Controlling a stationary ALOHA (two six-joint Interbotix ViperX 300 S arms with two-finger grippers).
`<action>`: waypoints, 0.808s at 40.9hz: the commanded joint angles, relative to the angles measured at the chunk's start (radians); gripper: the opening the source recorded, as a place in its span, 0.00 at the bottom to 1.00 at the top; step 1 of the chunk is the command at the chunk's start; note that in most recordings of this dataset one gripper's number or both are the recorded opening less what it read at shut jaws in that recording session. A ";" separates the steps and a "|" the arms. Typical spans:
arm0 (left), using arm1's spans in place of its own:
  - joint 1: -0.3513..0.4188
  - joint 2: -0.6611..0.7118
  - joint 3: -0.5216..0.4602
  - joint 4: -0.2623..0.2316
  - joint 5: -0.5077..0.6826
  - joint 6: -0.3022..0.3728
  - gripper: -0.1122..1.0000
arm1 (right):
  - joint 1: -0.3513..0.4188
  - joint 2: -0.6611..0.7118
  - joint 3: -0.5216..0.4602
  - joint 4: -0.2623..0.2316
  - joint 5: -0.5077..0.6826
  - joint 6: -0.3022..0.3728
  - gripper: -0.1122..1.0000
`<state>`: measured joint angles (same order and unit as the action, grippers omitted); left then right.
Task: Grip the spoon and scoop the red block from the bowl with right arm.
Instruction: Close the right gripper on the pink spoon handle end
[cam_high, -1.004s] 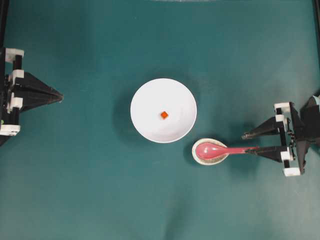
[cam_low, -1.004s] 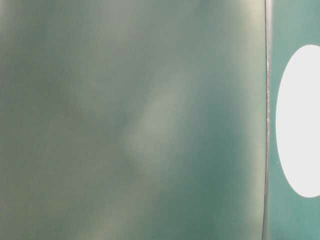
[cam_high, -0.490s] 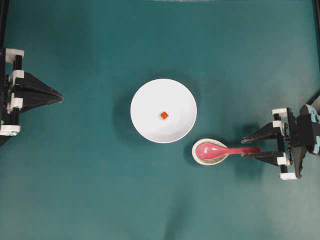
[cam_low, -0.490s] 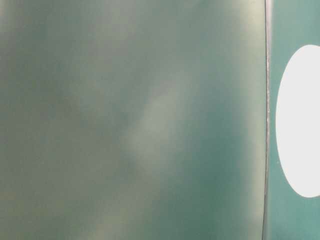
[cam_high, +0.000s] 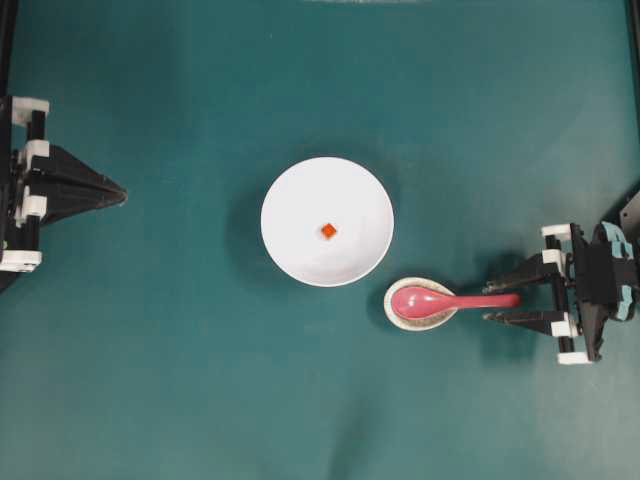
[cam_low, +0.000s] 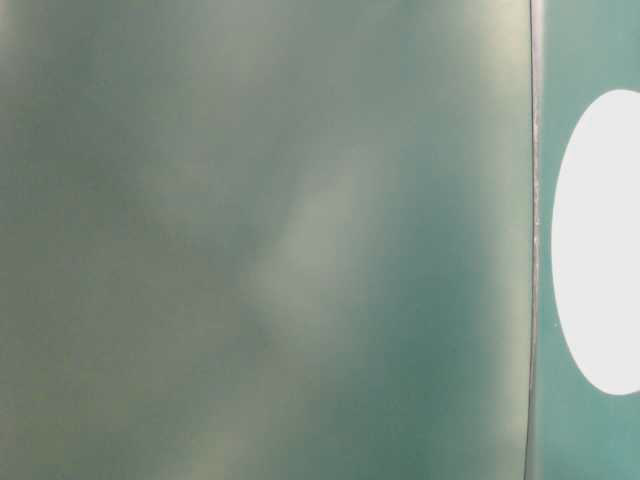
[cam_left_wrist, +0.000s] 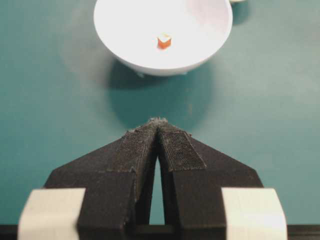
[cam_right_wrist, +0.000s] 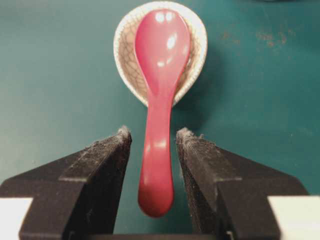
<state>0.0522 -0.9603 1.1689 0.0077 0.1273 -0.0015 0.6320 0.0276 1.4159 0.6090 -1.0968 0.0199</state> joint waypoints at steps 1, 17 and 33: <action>0.002 0.008 -0.025 0.000 -0.011 0.000 0.10 | 0.012 -0.005 0.003 0.003 -0.015 0.003 0.54; 0.003 0.008 -0.025 0.002 -0.011 0.002 0.10 | 0.025 -0.005 0.029 0.003 -0.064 0.003 0.53; 0.018 0.008 -0.025 0.002 -0.009 0.000 0.10 | 0.043 -0.005 0.031 0.003 -0.069 0.002 0.53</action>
<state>0.0644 -0.9603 1.1689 0.0061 0.1273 -0.0015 0.6703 0.0276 1.4496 0.6090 -1.1551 0.0215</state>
